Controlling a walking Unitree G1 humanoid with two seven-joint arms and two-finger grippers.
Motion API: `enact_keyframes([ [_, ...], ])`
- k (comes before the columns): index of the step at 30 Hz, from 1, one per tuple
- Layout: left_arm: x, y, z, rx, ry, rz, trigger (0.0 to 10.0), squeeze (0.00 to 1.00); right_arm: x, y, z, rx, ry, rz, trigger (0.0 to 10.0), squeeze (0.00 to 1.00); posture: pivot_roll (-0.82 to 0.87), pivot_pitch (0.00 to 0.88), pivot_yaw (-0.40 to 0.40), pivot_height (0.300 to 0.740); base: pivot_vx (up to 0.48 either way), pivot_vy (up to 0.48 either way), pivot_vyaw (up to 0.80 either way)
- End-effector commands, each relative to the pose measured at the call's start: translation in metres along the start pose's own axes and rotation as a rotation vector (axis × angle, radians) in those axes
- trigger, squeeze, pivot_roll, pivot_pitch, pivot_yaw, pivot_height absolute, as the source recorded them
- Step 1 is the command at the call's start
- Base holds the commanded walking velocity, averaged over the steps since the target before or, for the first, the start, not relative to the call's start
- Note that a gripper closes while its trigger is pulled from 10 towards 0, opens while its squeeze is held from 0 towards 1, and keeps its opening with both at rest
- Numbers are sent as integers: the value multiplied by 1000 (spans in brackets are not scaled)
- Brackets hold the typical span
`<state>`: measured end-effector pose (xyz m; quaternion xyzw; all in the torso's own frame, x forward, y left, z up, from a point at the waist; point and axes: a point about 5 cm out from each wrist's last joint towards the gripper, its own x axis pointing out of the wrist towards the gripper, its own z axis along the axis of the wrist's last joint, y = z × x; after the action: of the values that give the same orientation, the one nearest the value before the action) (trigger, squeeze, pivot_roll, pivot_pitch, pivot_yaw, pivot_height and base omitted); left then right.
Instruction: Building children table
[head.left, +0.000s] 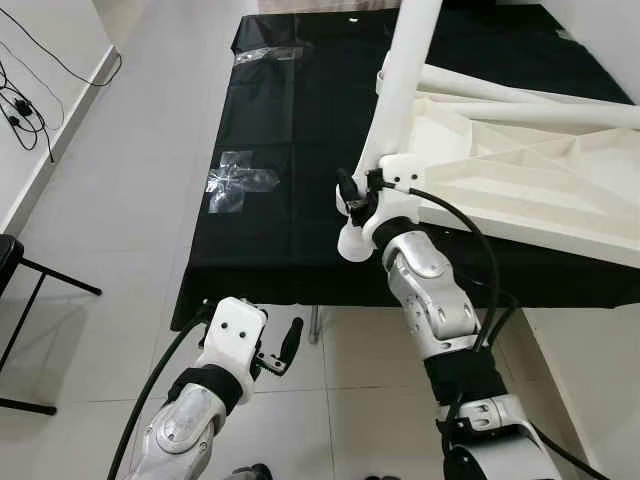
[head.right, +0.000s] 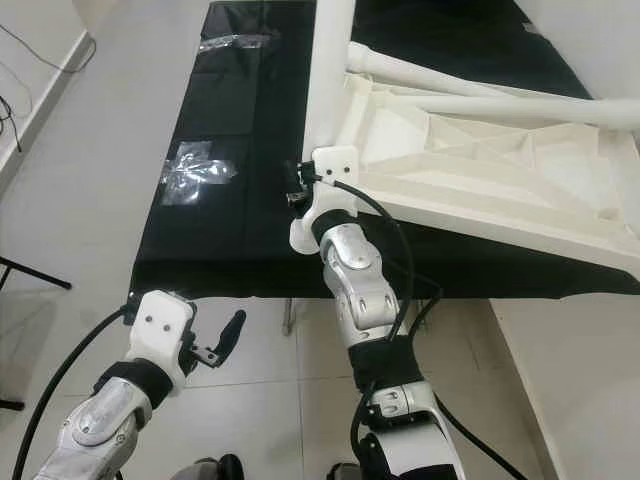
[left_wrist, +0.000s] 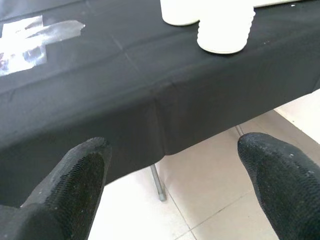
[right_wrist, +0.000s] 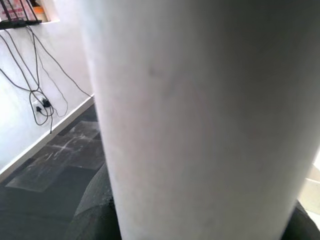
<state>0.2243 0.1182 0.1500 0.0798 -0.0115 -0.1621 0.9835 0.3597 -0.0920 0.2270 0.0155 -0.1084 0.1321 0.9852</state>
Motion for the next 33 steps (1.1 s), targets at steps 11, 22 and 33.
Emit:
enact_keyframes([
  [11, 0, -1, -3, 12, 29, 5, 10000, 0, 3, -1, 9, 25, -53, 18, 10000, 0, -11, 231, -19, 740, 0, 0, 0],
  [22, 5, 2, -4, 17, 20, 15, 10000, 0, 1, -3, 12, 40, -75, 37, 10000, 0, -15, 198, -17, 740, 0, 0, 0],
  [33, 29, 14, -3, -160, 31, 141, 10000, 0, -1, -8, 12, 28, -76, 39, 10000, 0, -64, 132, -23, 740, 0, 0, 0],
])
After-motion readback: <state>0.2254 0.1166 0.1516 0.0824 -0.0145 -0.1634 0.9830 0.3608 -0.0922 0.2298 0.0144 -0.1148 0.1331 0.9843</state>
